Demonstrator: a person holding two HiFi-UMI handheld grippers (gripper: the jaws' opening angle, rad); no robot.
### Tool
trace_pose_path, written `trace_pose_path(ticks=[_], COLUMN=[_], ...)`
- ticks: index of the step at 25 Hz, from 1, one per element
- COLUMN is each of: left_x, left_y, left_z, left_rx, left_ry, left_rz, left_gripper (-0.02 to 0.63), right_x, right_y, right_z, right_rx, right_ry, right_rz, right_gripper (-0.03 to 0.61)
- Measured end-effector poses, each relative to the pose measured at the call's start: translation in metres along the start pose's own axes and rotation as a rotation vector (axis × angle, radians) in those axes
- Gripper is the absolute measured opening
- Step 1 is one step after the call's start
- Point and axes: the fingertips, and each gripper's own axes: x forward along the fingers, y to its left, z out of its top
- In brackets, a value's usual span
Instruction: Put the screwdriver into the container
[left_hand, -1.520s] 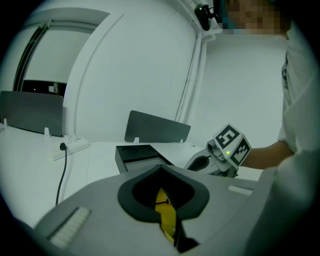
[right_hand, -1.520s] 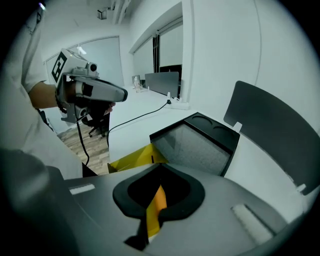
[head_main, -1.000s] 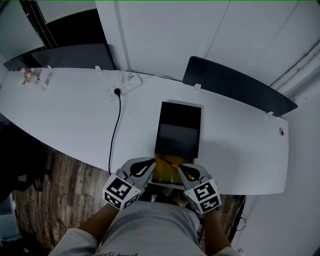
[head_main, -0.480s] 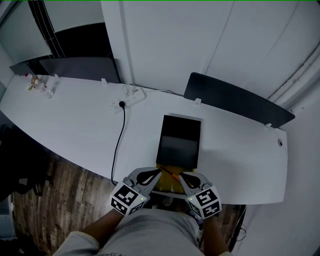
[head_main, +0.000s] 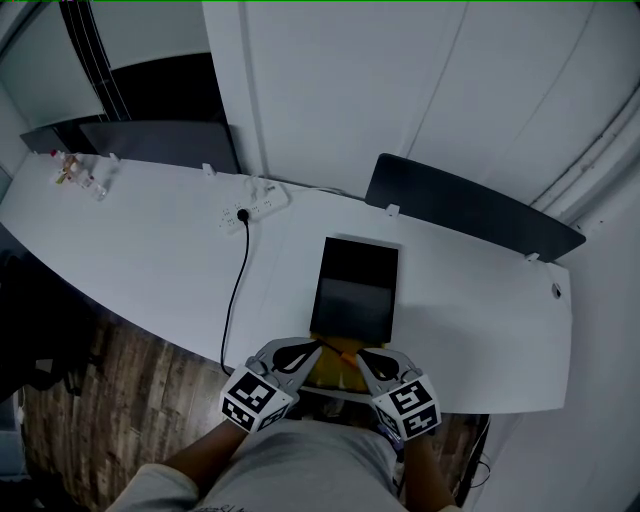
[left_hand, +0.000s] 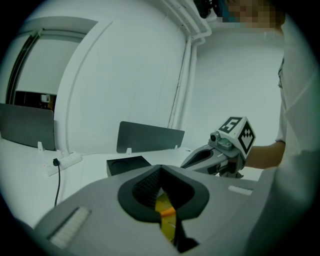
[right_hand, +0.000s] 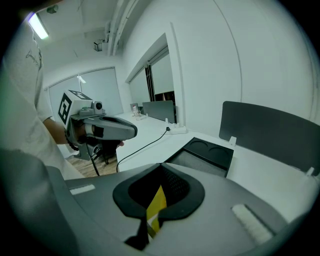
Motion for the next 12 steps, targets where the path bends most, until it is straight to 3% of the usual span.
trace_pose_path(ticks=[12], left_x=[-0.0031], left_y=[0.0001], left_z=[-0.0002], left_rx=[-0.001], left_ry=[-0.004], left_rz=[0.004], left_gripper=[0.0], right_x=[0.0024], right_y=[0.0053], right_z=[-0.0023], right_rx=[-0.022], right_ry=[0.02], right_rz=[0.005], right_gripper=[0.014])
